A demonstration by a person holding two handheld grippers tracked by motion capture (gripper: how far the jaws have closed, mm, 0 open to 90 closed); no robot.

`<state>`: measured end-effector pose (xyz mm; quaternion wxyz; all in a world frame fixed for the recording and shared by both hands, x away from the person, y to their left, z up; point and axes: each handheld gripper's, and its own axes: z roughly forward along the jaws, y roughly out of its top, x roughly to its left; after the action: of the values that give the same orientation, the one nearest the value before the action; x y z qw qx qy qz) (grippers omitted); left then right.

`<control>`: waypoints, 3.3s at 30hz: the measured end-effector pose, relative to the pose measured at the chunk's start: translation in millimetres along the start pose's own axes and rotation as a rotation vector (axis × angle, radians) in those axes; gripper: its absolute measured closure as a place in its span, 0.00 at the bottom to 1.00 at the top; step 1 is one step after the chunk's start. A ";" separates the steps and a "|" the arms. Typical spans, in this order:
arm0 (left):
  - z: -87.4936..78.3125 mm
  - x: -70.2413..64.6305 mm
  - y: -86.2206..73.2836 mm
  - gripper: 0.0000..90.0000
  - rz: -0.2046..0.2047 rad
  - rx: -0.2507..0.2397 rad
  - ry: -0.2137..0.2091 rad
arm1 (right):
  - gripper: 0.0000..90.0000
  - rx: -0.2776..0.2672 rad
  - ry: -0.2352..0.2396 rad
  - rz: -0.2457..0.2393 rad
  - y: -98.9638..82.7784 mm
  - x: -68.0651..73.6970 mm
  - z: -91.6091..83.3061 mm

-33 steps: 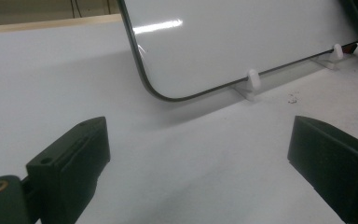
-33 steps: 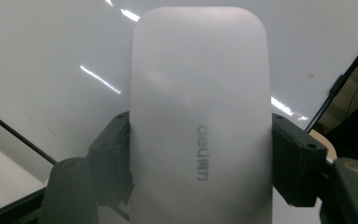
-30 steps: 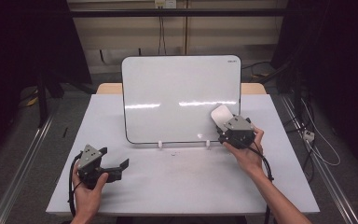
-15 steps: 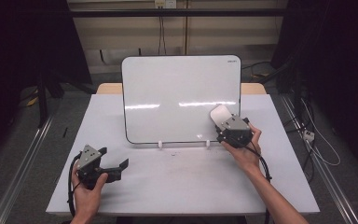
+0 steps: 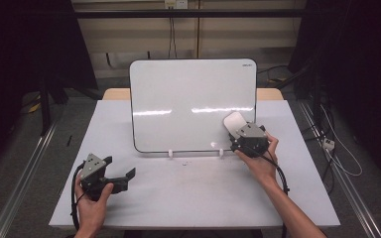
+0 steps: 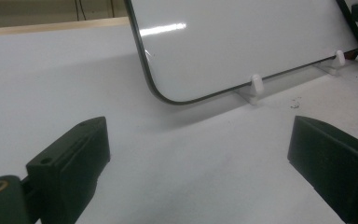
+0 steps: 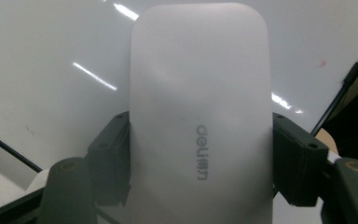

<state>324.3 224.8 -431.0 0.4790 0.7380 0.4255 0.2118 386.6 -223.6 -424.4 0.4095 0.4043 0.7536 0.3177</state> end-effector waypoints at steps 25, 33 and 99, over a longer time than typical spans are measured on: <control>-0.6 0.6 -0.5 0.06 0.002 0.003 -0.001 | 0.20 0.012 0.081 0.076 0.2 -7.7 0.0; -2.7 2.1 -0.4 0.06 -0.004 -0.007 0.001 | 0.07 0.001 0.120 0.111 5.4 -6.2 -1.6; -0.6 -0.9 1.1 0.05 -0.011 -0.028 0.000 | 0.06 -0.064 0.102 0.306 -39.0 -24.4 -76.8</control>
<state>323.9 224.2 -429.7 0.4906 0.7289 0.4263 0.2151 314.0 -274.5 -411.7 0.3303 0.4847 0.6924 0.4202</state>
